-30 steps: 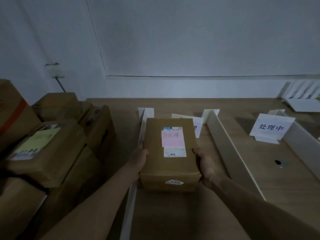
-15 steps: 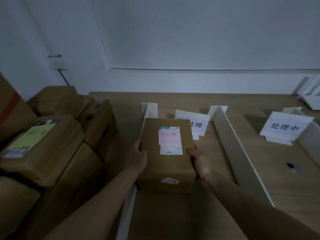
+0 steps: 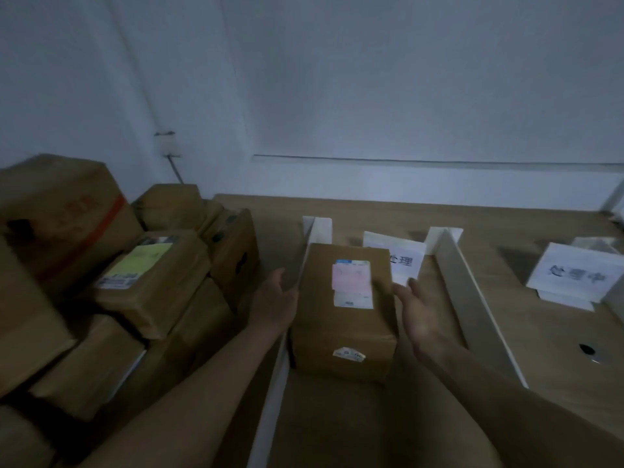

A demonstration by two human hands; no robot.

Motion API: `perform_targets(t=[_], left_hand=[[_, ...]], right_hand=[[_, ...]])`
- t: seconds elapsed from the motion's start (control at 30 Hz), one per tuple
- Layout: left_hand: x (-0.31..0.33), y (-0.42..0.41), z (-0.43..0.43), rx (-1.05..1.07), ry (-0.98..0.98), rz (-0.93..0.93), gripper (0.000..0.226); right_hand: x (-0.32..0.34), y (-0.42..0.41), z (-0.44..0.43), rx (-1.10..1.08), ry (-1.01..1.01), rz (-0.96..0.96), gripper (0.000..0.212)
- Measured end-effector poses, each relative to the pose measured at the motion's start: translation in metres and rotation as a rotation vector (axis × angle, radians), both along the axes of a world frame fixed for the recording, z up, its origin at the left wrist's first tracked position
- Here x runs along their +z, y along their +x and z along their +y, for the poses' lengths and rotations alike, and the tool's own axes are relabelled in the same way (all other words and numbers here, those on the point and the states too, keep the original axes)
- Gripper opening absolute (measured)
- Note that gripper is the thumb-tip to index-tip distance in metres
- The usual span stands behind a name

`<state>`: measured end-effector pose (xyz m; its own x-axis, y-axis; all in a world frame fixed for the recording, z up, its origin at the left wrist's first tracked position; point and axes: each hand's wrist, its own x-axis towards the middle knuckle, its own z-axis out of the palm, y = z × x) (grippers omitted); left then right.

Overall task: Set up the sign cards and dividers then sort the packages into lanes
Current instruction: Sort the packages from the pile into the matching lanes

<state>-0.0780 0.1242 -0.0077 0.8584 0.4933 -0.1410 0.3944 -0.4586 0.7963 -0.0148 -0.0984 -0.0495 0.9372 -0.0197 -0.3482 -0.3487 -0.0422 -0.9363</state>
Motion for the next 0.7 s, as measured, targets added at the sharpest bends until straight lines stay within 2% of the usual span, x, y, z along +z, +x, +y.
perform_targets(t=[0.1, 0.23, 0.37, 0.5, 0.6, 0.7], left_hand=[[0.037, -0.019, 0.011, -0.015, 0.053, -0.054, 0.052], [0.097, -0.048, 0.034, -0.027, 0.149, -0.195, 0.042], [0.154, -0.077, 0.07, -0.005, 0.232, -0.367, 0.028], [0.201, -0.115, 0.112, 0.021, 0.353, -0.507, 0.025], [0.24, -0.14, 0.156, 0.086, 0.336, -0.632, 0.019], [0.279, -0.165, 0.213, 0.134, 0.358, -0.653, 0.018]], right_hand=[[0.04, -0.015, 0.011, 0.015, -0.186, -0.143, 0.066], [0.09, -0.033, 0.051, 0.094, -0.148, -0.27, 0.047], [0.126, -0.06, 0.104, 0.139, -0.162, -0.398, 0.049], [0.161, -0.088, 0.163, 0.227, -0.117, -0.448, 0.048], [0.182, -0.113, 0.209, 0.319, -0.103, -0.485, 0.05], [0.195, -0.139, 0.257, 0.38, -0.163, -0.488, 0.055]])
